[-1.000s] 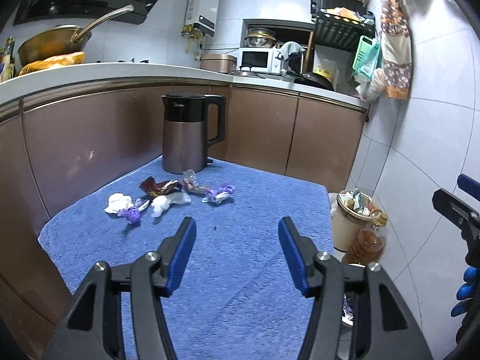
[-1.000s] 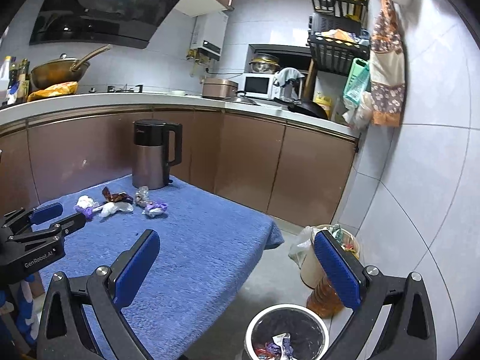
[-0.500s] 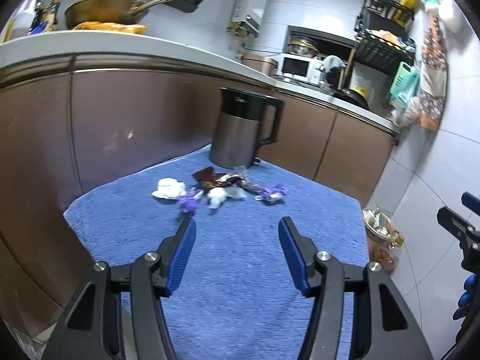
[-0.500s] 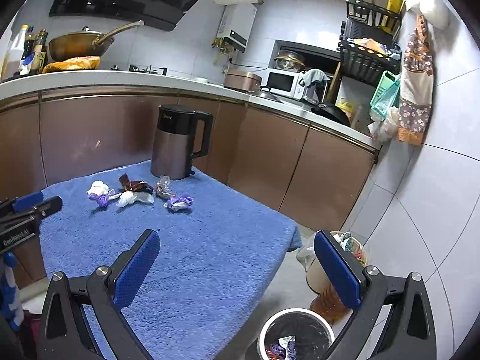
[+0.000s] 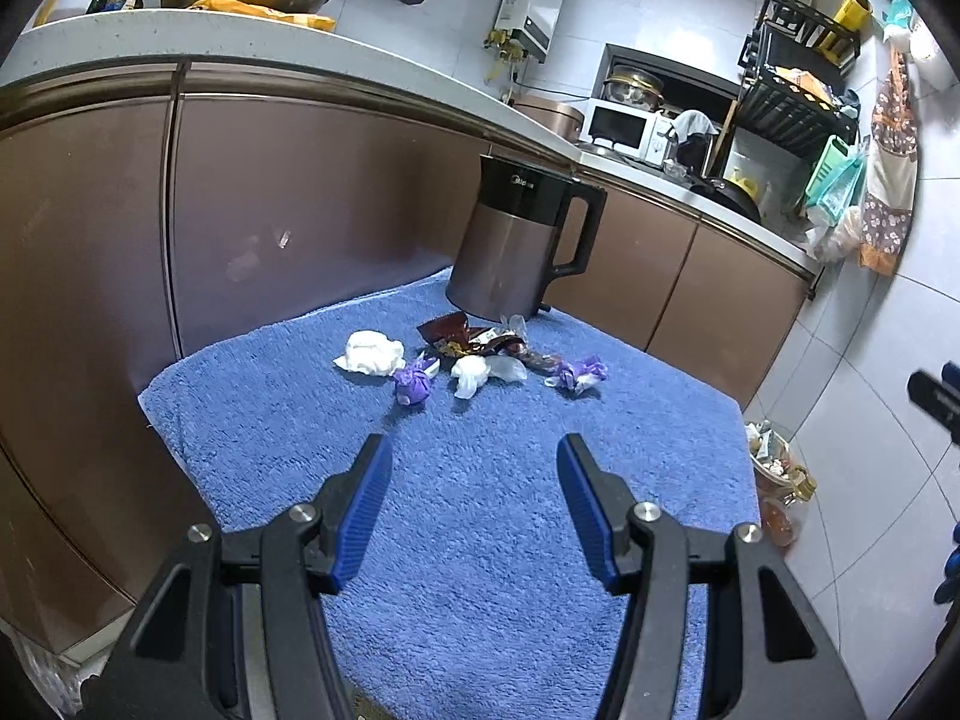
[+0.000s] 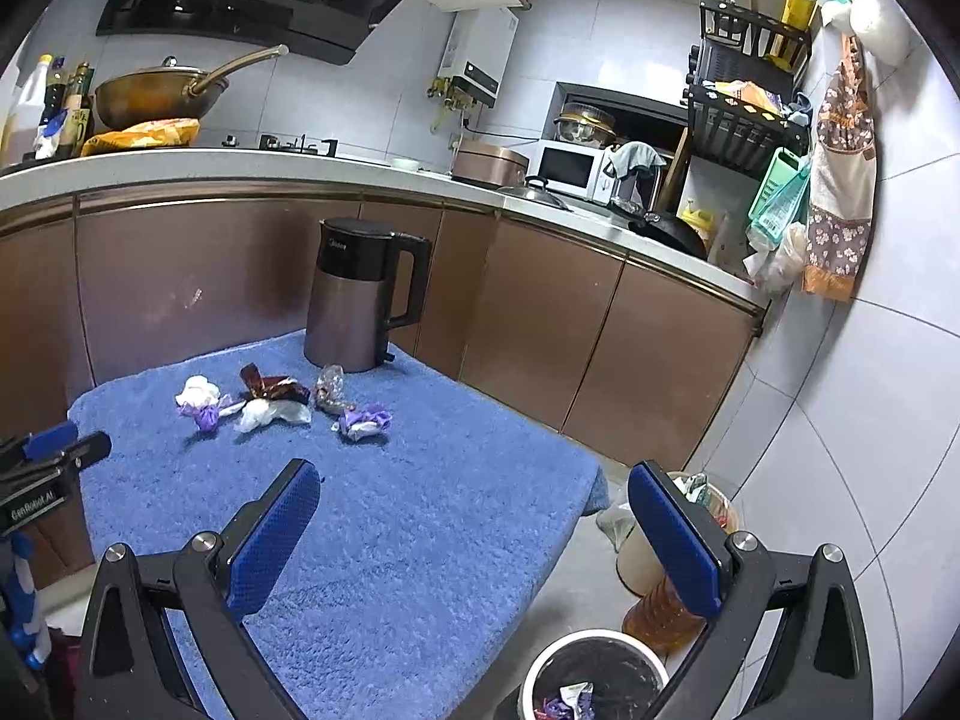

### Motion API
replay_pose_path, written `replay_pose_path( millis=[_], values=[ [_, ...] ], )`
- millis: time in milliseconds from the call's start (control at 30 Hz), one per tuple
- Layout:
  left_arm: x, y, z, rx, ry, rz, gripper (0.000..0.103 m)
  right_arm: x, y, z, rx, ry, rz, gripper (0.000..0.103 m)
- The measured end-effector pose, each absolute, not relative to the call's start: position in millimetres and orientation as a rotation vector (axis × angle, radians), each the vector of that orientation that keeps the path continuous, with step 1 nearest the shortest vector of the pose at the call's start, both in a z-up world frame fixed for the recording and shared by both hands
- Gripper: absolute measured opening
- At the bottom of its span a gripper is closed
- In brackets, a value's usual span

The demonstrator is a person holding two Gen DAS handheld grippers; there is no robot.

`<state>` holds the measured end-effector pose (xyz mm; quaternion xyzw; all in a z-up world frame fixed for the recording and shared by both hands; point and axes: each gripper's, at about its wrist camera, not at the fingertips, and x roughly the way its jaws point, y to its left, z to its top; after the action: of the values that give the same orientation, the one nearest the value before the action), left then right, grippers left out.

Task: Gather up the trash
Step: 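Move both open tools back over the remaining trash on the towel, then grasp the purple plastic bag with the left tool while the right tool grasps the clear bag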

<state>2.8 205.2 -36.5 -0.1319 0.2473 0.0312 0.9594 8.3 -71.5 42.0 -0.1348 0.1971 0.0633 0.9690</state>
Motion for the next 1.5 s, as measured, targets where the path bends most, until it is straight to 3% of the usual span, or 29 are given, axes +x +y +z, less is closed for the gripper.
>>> replay_pose_path(
  millis=[367, 967, 1400, 1500],
  values=[
    [14, 227, -49, -0.263, 0.548, 0.131, 0.055, 38, -77, 44, -0.228, 0.426, 0.172, 0.103],
    [76, 261, -87, -0.250, 0.673, 0.181, 0.055, 134, -36, -23, -0.199, 0.613, 0.417, 0.103],
    [167, 244, -106, -0.178, 0.722, 0.152, 0.055, 218, 5, -71, -0.125, 0.726, 0.596, 0.073],
    [185, 245, -112, -0.179, 0.728, 0.159, 0.054, 239, 26, -85, -0.097, 0.766, 0.661, 0.072]
  ],
)
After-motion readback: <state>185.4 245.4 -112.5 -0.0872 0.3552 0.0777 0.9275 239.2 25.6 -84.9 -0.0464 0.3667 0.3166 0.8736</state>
